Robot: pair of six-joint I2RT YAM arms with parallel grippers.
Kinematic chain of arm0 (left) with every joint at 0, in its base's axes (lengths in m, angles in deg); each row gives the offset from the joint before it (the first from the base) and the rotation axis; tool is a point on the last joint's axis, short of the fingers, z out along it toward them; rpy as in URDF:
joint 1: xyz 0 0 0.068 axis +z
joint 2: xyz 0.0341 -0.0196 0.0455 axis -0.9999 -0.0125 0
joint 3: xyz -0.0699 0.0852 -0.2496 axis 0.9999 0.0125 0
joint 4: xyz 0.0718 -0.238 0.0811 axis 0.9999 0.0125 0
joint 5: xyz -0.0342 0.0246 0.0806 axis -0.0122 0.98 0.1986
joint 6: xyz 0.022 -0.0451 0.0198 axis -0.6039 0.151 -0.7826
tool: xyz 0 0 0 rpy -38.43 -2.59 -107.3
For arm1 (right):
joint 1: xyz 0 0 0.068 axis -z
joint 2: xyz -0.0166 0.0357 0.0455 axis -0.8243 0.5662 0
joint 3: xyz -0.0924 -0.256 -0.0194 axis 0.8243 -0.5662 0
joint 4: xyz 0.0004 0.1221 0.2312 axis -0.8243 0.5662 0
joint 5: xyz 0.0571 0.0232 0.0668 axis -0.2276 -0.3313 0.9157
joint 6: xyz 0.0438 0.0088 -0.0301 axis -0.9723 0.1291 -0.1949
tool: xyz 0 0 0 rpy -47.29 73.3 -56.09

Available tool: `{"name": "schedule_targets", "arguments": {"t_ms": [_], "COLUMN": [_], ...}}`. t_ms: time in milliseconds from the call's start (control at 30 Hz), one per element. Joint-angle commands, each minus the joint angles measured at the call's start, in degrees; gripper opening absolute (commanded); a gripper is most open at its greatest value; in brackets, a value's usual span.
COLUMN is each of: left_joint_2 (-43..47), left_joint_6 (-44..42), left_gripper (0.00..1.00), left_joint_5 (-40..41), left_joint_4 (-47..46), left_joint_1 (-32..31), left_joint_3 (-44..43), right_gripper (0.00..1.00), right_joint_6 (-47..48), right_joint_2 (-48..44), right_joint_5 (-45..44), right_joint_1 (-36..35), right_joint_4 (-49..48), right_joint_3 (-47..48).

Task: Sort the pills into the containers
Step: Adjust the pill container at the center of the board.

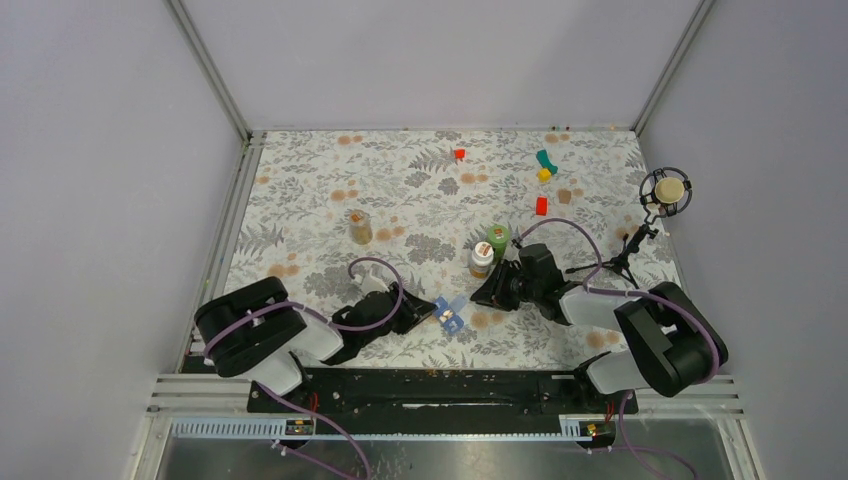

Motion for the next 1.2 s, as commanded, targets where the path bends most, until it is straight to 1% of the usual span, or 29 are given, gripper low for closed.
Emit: {"name": "schedule_targets", "arguments": {"t_ms": [0,133,367,567,800,933,1167], "left_joint_2": [-3.44,-5.28,-6.02,-5.69,-5.29,-4.33,-2.34], "left_joint_6": [2.09,2.81,3.09,2.5,2.37,2.93,1.39], "left_gripper": [0.34,0.34,0.33,0.33,0.33,0.33,0.35], "left_joint_5": [2.38,2.03,2.38,2.39,2.45,2.38,2.69], "left_joint_4": [-4.48,-6.42,-5.42,-1.81,1.1,1.32,5.71], "left_joint_1": [-0.29,-0.26,-0.37,-0.45,-0.7,-0.74,-0.92], "left_joint_3": [1.69,1.67,1.29,0.37,-0.75,-0.91,-2.93], "right_gripper": [0.31,0.31,0.34,0.38,0.42,0.43,0.45], "right_joint_6": [-0.29,-0.36,-0.76,-1.21,-1.96,-0.78,-0.74], "right_joint_2": [1.14,1.51,0.99,1.36,2.86,3.46,3.68], "right_joint_5": [1.84,2.38,3.1,5.97,10.68,11.58,11.35], "right_joint_1": [-0.85,-0.98,-1.53,-1.65,-2.23,-2.64,-2.73], "right_joint_4": [-2.76,-3.43,-5.62,-8.56,-15.2,-15.16,-16.56], "right_joint_3": [0.29,0.21,-0.66,-0.81,-2.17,-2.49,-4.01]}}
